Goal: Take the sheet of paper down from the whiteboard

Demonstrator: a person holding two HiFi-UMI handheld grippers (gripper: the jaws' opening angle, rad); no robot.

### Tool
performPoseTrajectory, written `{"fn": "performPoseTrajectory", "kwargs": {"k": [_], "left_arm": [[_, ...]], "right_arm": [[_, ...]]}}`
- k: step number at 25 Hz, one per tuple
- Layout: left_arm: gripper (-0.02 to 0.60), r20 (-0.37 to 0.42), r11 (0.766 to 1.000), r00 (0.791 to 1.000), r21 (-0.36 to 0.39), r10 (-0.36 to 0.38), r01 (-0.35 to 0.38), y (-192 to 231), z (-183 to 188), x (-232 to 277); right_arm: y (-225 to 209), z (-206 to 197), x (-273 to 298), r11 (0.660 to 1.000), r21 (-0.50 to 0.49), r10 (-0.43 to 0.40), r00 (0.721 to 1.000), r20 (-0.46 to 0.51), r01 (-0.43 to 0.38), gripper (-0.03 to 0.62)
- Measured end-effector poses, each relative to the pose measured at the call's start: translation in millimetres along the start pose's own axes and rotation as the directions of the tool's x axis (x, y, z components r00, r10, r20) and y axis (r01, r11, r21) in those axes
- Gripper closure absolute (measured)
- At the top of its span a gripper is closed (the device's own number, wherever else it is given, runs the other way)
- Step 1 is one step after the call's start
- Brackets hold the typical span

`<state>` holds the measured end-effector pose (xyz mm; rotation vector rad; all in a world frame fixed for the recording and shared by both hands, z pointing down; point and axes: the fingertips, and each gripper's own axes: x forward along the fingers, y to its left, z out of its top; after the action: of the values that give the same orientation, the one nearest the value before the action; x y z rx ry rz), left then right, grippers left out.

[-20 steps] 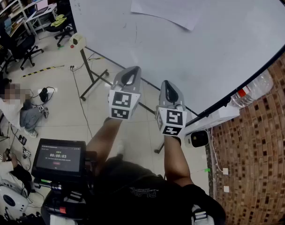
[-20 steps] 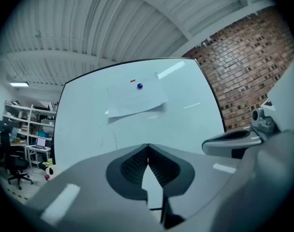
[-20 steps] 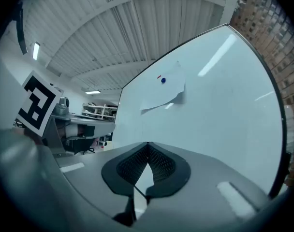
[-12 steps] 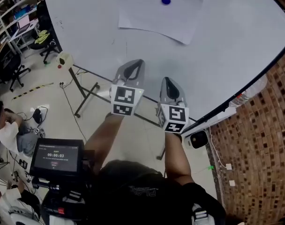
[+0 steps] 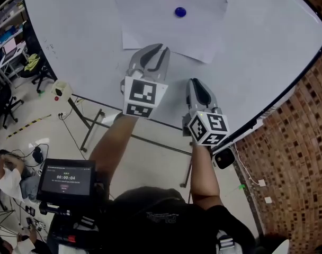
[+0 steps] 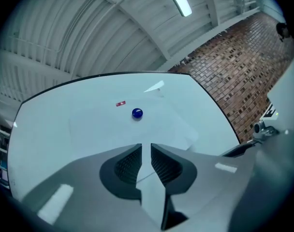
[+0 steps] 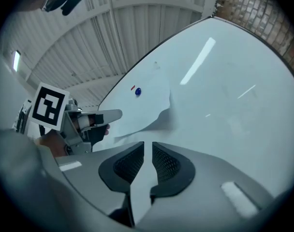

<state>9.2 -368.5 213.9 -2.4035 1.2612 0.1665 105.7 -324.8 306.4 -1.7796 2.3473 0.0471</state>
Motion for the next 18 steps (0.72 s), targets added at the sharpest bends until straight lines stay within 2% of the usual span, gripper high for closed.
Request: {"fn": "performPoseTrajectory", "kwargs": {"k": [1,3,9,18], "left_arm": [[0.534,0.005,1.000,1.000,0.013,-0.004,0.004,3,4,6],[0.526,0.015,1.000,1.000,0.027,0.006,-0.006,9,12,16],[0.515,0.043,0.996,0.998,0.074,0.053,-0.056,8,32,47],[0.481,0.081,0.989,0.993,0.115,0.082,-0.091,6,58,73]], "right_arm": [[1,5,3,1.000,0.020,0.022,1.000,0.009,-0.022,0.513],[-1,15,8,0.998,0.046,0.049,0.998,0.029,-0.050,0.497],[-28,34,20,0.994,0.073,0.074,0.995,0.067,-0.079,0.445],[-33,61,32,0.986,0.080,0.140,0.985,0.097,-0.148,0.436]]}}
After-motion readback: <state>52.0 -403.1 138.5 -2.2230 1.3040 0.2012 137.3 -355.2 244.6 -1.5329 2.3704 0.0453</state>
